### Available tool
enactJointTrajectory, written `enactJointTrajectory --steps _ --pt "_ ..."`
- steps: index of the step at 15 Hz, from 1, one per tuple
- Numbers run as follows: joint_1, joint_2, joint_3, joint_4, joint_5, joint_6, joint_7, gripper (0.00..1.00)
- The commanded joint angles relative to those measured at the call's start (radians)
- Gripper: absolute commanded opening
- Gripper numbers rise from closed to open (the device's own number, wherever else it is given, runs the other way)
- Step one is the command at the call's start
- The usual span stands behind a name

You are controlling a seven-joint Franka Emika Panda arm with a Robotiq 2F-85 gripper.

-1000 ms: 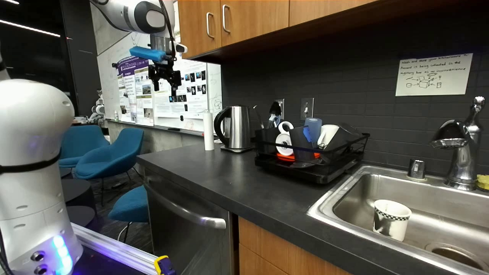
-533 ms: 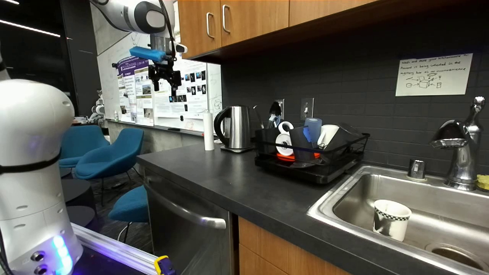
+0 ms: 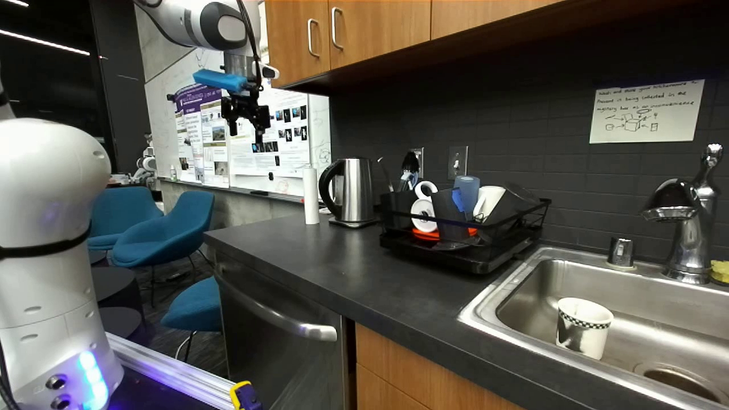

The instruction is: Move the paper towel roll to the left

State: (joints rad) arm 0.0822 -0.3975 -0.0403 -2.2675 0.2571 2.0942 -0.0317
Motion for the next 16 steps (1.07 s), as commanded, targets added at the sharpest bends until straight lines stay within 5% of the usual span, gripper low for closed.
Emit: enactJointTrajectory --steps 1,16 --pt "-0.012 0.001 0.010 0.002 0.005 -0.003 -0.004 1.00" --pt "-0.016 0.040 0.024 0.006 -0.016 0.050 -0.001 1.00"
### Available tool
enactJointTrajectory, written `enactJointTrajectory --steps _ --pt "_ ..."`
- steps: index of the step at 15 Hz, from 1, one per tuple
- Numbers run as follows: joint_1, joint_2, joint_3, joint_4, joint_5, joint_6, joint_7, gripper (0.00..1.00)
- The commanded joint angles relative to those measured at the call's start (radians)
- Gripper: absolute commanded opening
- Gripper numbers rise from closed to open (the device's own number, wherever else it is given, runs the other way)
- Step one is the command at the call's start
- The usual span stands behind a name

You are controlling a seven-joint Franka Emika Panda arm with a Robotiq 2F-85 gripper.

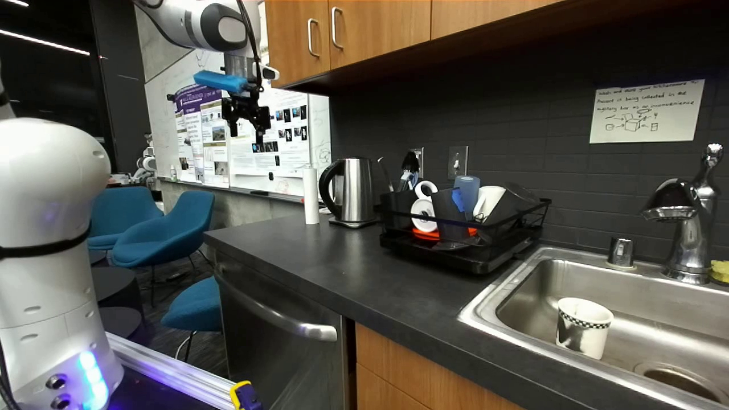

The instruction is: Move the paper towel roll to the left

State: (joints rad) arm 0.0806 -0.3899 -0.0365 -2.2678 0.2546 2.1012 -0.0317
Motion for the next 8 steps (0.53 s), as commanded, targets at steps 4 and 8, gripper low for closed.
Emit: enactJointTrajectory --steps 4,8 --pt "-0.016 0.092 0.036 0.013 -0.044 0.125 0.005 1.00" --pt "-0.026 0.164 0.044 0.050 -0.121 0.177 0.010 1.00"
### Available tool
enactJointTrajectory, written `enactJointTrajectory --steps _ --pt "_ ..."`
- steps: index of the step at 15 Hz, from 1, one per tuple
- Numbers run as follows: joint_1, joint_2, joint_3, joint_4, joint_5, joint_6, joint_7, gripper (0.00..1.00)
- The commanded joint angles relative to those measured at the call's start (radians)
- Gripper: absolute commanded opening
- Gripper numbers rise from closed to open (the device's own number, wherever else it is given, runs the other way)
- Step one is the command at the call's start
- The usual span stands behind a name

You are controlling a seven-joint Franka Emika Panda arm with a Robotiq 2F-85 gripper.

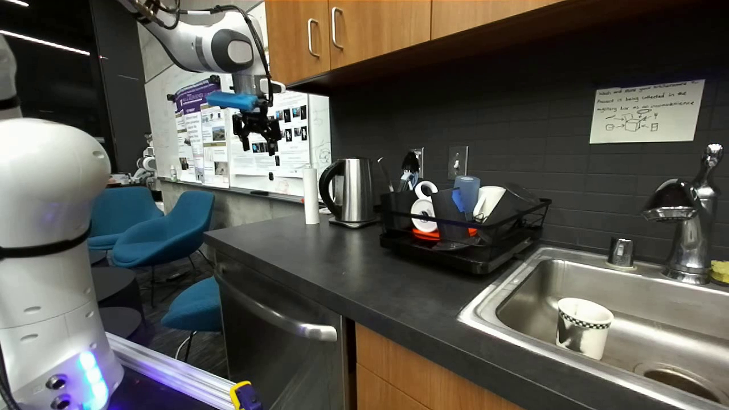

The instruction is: Move the paper towel roll to the left

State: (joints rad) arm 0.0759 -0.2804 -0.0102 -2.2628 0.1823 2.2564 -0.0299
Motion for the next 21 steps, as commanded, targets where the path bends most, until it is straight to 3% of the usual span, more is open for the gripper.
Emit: enactJointTrajectory --steps 1,15,21 --pt "-0.024 0.074 0.020 0.059 -0.071 0.029 0.012 1.00" --pt "-0.028 0.252 0.012 0.292 -0.094 -0.024 -0.038 1.00" --pt "-0.031 0.253 0.016 0.286 -0.085 -0.010 -0.039 1.00"
